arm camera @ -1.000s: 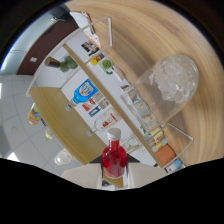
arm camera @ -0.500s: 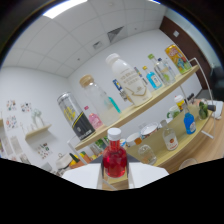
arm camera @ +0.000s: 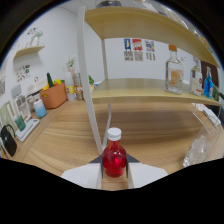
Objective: Make me a cup of Vodka Sunrise.
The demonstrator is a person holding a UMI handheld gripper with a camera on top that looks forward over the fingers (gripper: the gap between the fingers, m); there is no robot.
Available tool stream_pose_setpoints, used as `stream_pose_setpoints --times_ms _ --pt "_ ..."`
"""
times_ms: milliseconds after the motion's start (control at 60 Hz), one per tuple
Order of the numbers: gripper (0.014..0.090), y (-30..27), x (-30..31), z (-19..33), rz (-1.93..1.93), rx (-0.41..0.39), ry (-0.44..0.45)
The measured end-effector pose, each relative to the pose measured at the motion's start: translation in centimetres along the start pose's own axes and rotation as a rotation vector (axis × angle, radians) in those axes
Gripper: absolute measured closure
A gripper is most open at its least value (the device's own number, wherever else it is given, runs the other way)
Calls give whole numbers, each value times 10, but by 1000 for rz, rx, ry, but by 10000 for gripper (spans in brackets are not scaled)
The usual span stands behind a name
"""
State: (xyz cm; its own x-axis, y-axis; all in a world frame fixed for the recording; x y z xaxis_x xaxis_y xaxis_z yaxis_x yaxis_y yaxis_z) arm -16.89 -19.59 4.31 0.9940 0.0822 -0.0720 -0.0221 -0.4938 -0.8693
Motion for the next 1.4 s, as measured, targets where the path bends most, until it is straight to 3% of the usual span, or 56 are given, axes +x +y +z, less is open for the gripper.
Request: stream_pose_setpoints --times_ms 150,583,667,750,800,967,1100,1400 --pt "704 26 3 9 -6 -73 21" --pt "677 42 0 -6 -38 -115 12" --pt "546 39 -1 -12 -21 -112 -4" --pt "266 26 -3 -25 -8 -91 -37" --pt "184 15 -1 -36 -5 -73 -42" --pt "189 -39 13 -91 -20 67 -42" --pt "185 -57 46 -134 -31 130 -9" --pt "187 -15 156 -182 -22 68 126"
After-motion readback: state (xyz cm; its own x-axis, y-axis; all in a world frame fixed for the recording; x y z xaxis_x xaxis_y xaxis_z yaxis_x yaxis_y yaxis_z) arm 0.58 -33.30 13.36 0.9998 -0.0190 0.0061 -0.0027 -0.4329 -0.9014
